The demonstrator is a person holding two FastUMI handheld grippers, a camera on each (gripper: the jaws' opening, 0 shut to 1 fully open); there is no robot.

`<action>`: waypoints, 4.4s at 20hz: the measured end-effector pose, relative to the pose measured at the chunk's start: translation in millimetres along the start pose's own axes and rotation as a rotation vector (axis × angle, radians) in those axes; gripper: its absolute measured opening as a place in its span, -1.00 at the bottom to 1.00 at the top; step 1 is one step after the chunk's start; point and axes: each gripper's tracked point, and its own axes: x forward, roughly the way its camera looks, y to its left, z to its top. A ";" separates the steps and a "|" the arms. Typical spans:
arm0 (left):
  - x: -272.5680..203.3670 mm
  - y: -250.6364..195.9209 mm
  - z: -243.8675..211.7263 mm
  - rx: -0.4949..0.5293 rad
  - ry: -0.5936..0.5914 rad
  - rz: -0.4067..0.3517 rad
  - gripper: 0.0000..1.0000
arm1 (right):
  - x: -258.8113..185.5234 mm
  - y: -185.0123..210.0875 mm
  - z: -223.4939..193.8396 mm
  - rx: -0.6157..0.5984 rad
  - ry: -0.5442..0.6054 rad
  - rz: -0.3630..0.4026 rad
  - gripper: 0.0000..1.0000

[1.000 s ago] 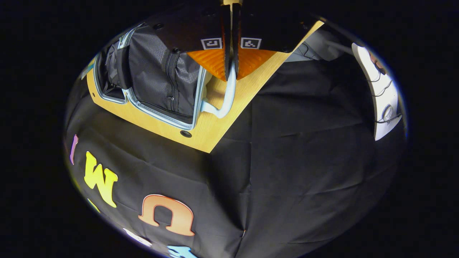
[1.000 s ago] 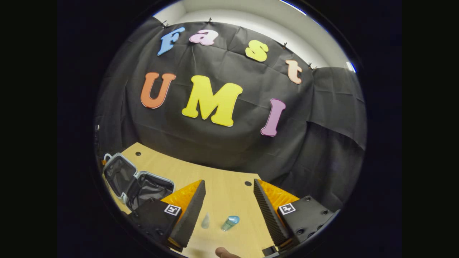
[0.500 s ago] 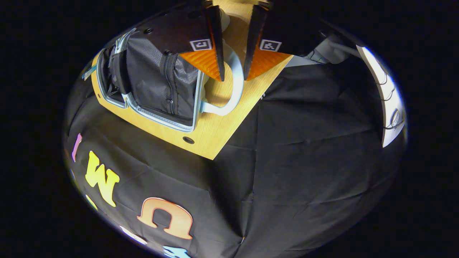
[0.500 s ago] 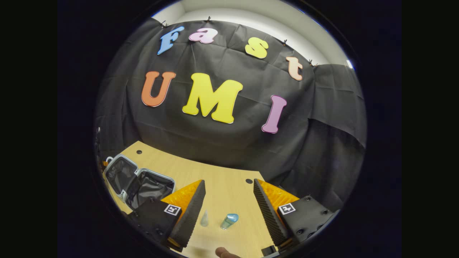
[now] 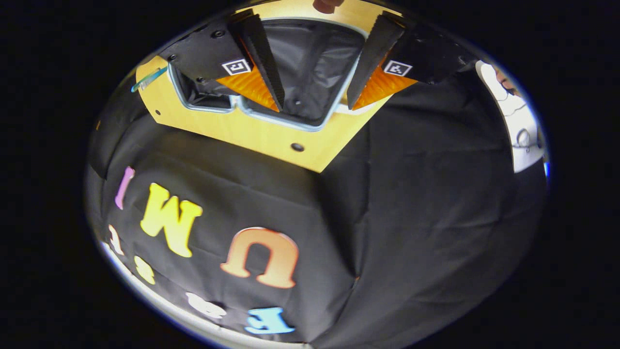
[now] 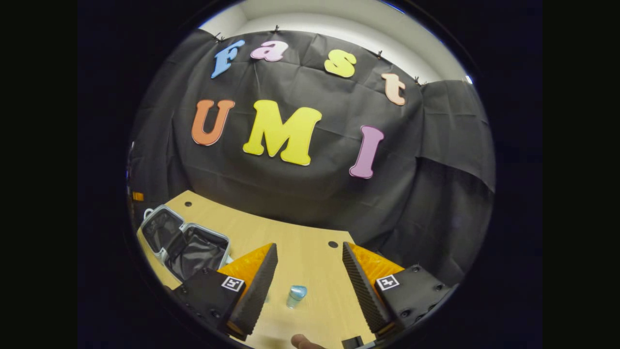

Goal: First open the suitcase, pack the skin care products into it, and then close the suitcase.

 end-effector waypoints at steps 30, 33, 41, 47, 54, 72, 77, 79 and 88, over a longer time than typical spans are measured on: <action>56.9 -430.0 -268.3 0.318 0.318 -0.329 0.96 | 30.3 -165.3 -126.1 -0.107 0.154 0.097 0.60; 67.3 -432.5 -272.9 0.345 0.327 -0.302 0.83 | 35.9 -164.8 -135.2 -0.108 0.177 0.103 0.60; 52.7 -444.5 -267.7 0.331 0.377 -0.385 -0.15 | 38.5 -147.9 -147.3 -0.103 0.200 0.124 0.60; -2.3 -427.5 -205.6 0.286 0.332 -0.428 -0.20 | 47.1 -75.2 -168.8 -0.053 0.219 0.275 0.60; -59.1 -323.7 -140.9 0.286 0.344 -0.292 -0.22 | 92.0 15.6 -225.9 0.020 0.254 0.340 0.60; -11.3 -166.0 -128.3 0.311 0.485 -0.159 -0.22 | 139.4 72.3 -246.5 0.084 0.399 0.257 -0.34; 24.8 -161.8 -156.4 0.360 0.629 -0.185 -0.22 | 109.6 67.9 -213.8 0.116 0.420 0.214 -0.30; 34.5 -159.5 -173.4 0.370 0.706 -0.187 -0.22 | 99.4 63.8 -197.6 0.118 0.420 0.190 -0.31; 42.1 -140.6 -233.3 0.342 0.966 -0.145 -0.07 | 72.5 73.2 -135.4 0.109 0.363 0.176 -0.36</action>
